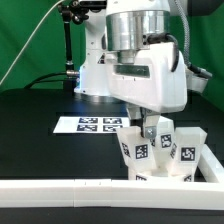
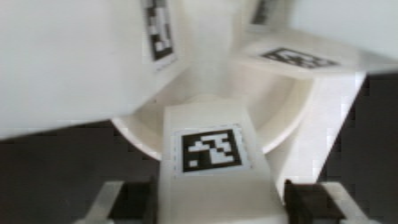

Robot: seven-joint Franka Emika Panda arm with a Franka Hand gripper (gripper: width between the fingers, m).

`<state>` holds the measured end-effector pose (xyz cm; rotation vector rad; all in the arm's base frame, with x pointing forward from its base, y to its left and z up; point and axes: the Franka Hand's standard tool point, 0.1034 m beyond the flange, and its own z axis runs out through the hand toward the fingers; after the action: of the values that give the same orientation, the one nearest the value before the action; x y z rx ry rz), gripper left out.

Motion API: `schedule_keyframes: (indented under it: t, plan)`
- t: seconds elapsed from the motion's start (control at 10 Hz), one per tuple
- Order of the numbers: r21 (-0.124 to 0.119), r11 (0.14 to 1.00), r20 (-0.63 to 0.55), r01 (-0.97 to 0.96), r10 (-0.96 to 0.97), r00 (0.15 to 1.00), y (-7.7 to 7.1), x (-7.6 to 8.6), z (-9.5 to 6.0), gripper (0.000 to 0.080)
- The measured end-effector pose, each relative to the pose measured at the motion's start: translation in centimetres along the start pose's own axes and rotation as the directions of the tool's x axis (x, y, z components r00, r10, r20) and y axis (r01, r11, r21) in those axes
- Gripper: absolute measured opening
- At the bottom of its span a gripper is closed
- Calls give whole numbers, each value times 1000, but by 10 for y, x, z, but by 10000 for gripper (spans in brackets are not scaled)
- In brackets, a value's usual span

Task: Assemble stool

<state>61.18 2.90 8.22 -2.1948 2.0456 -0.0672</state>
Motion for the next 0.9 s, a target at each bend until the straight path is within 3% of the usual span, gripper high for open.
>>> schedule_keyframes:
  t: [0.5,0.7,0.9]
  plan:
    - [-2,926,49,-377,377,925,4,-14,2,340]
    - [-9,866,45,-500,500,865,6,-17,2,340]
    - [6,777,39,-629,629,777,8,-22,2,340]
